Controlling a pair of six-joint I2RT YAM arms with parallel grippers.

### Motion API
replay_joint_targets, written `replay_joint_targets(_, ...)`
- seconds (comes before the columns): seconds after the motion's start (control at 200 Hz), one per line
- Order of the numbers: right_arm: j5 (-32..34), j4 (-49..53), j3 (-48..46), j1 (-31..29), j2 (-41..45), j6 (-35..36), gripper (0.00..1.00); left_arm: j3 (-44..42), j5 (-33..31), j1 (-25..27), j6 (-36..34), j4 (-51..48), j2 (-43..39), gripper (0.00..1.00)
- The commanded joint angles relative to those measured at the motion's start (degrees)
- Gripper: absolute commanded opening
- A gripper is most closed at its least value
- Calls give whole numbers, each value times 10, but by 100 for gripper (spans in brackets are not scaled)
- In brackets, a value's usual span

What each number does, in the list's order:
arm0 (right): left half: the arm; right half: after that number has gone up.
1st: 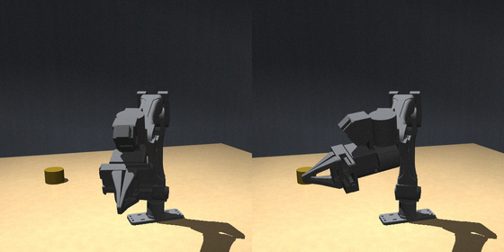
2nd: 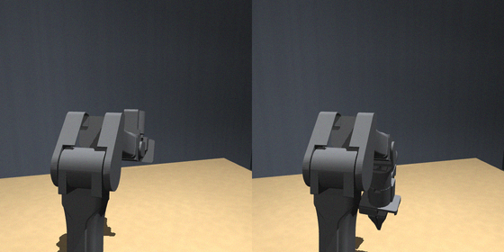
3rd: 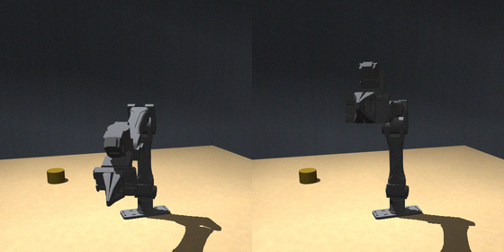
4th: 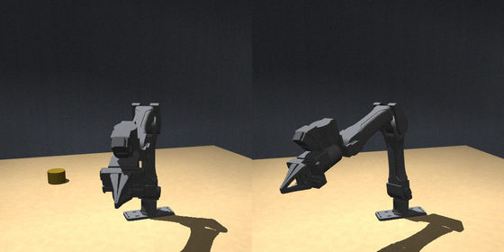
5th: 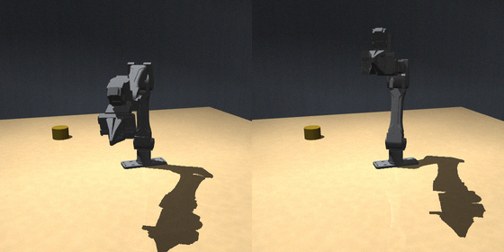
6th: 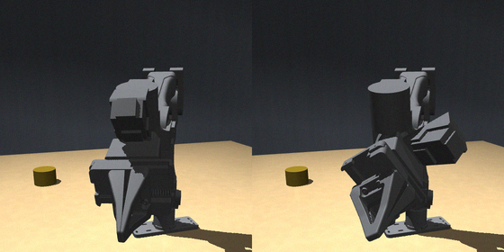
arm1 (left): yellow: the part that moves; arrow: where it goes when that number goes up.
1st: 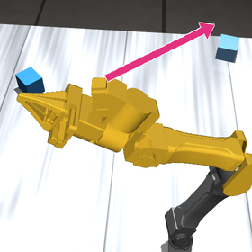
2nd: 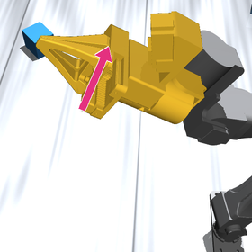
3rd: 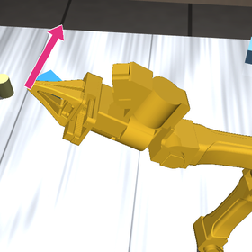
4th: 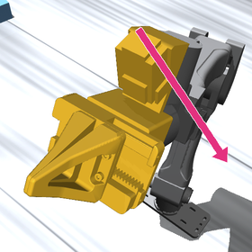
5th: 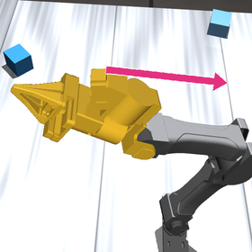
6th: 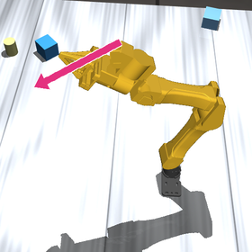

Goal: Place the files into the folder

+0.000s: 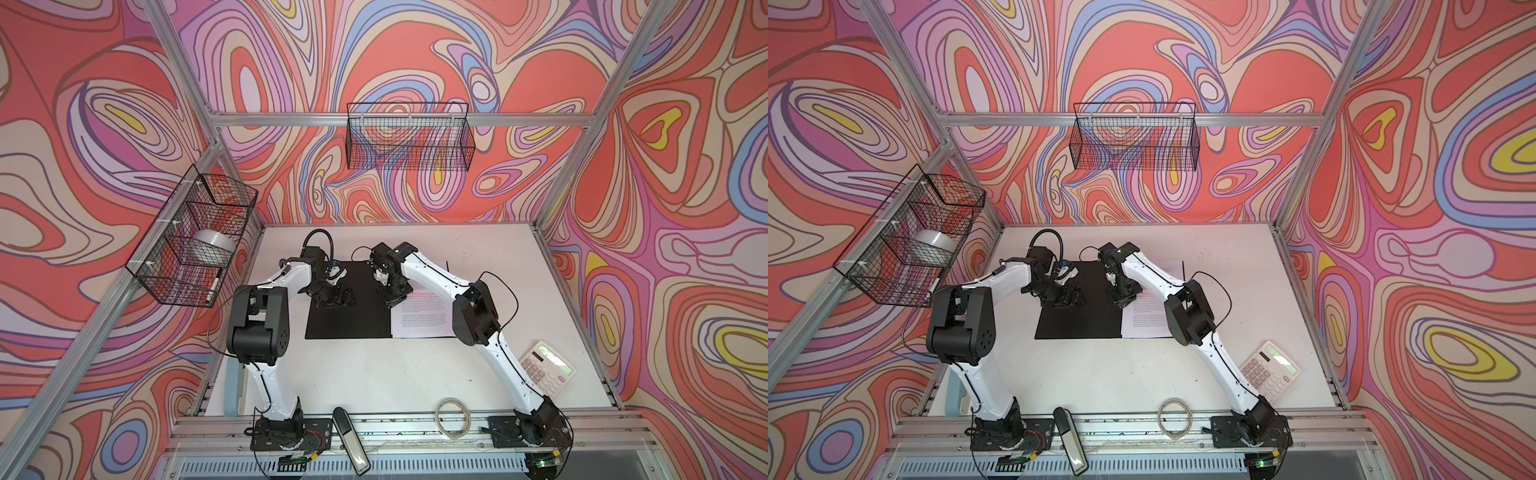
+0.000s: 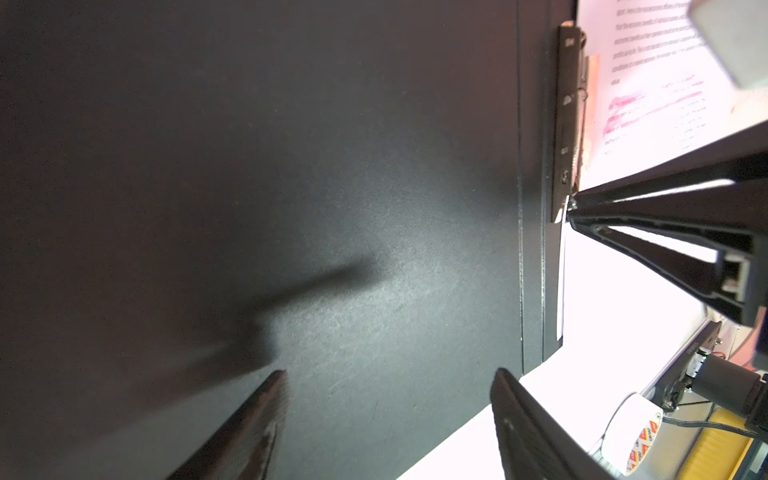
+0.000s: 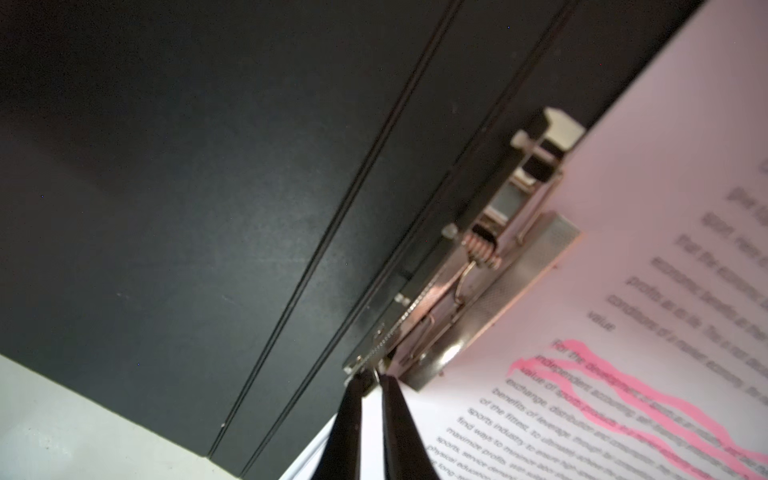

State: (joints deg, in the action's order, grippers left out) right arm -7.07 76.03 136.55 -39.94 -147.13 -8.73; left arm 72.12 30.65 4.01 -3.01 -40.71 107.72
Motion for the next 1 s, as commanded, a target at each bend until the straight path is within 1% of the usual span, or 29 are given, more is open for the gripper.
replay_joint_targets(0.0, 41, 22, -21, 5, -56, 5, 11, 6, 10, -5, -12, -17, 11, 77)
replay_joint_targets(0.17, 38, 23, -13, 5, -55, 5, 11, 6, 11, -5, -12, -17, 10, 77)
replay_joint_targets(0.411, 29, 19, 7, 5, -32, 5, 12, 18, 13, -7, -14, -24, 3, 77)
replay_joint_targets(0.581, 24, 13, 20, 5, -12, 4, 19, 38, 14, -8, -18, -45, -11, 79)
replay_joint_targets(0.726, 26, 12, 52, 5, 9, -1, 27, 79, 1, -8, -28, -87, -36, 84)
replay_joint_targets(0.816, 36, 1, 68, 7, 39, -14, 30, 102, -34, -10, -30, -114, -57, 94)
replay_joint_targets(0.856, 41, -17, 58, 9, 64, -25, 32, 109, -47, -10, -34, -127, -62, 97)
replay_joint_targets(0.906, 52, -55, 25, 12, 106, -40, 34, 117, -79, -11, -33, -139, -67, 100)
replay_joint_targets(0.997, 70, -154, -92, 21, 198, -72, 40, 122, -113, -21, -22, -148, -78, 100)
